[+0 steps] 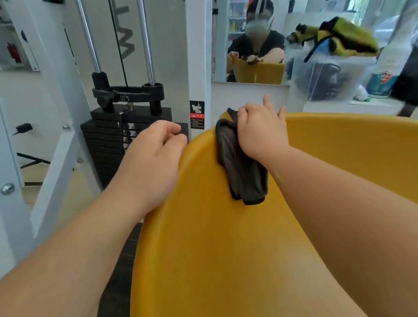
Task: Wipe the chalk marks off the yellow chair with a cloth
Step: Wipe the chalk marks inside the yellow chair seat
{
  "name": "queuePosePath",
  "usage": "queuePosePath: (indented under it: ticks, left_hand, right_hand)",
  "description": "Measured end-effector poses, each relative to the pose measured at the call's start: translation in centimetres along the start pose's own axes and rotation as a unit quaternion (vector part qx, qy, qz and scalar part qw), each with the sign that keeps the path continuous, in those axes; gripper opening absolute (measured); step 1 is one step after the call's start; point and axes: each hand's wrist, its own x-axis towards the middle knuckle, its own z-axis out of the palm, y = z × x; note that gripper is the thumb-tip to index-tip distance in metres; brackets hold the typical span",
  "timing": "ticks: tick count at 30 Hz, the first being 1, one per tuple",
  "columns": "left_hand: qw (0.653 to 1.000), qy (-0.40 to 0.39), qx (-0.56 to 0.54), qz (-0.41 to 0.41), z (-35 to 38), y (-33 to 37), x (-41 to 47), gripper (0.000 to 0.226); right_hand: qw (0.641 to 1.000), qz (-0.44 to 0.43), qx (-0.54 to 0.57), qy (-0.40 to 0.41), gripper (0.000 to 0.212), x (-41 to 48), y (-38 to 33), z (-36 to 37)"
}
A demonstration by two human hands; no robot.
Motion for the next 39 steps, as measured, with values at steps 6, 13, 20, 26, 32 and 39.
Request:
queuePosePath:
  ticks: [6,13,20,26,32,39]
  left_hand:
    - [0.913,-0.097,0.380,0.115,3.5,3.9,2.1,0.069]
    - [0.820,-0.118,0.516,0.219,12.5,8.6,4.1,0.094]
    - [0.815,-0.122,0.493,0.280,20.5,12.7,6.0,0.098]
    - [0.804,-0.160,0.470,0.328,29.0,17.1,5.4,0.104]
    - [0.826,-0.155,0.443,0.312,36.1,21.5,3.2,0.107]
    - [0.830,-0.169,0.395,0.355,41.4,26.0,-0.9,0.107]
  right_hand:
    - [0.993,0.044,-0.086,0.073,0.053,1.8,8.4,-1.3]
    - [0.981,0.053,-0.160,0.094,0.052,1.3,15.6,-3.5]
    - [0.967,0.056,-0.234,0.087,0.053,-1.4,24.8,-8.7]
    - [0.947,0.104,-0.290,0.091,0.055,-5.1,33.6,-14.2]
    - [0.924,0.142,-0.344,0.091,0.056,-10.1,40.9,-20.1]
    - [0.884,0.182,-0.427,0.044,0.059,-17.8,45.4,-27.3]
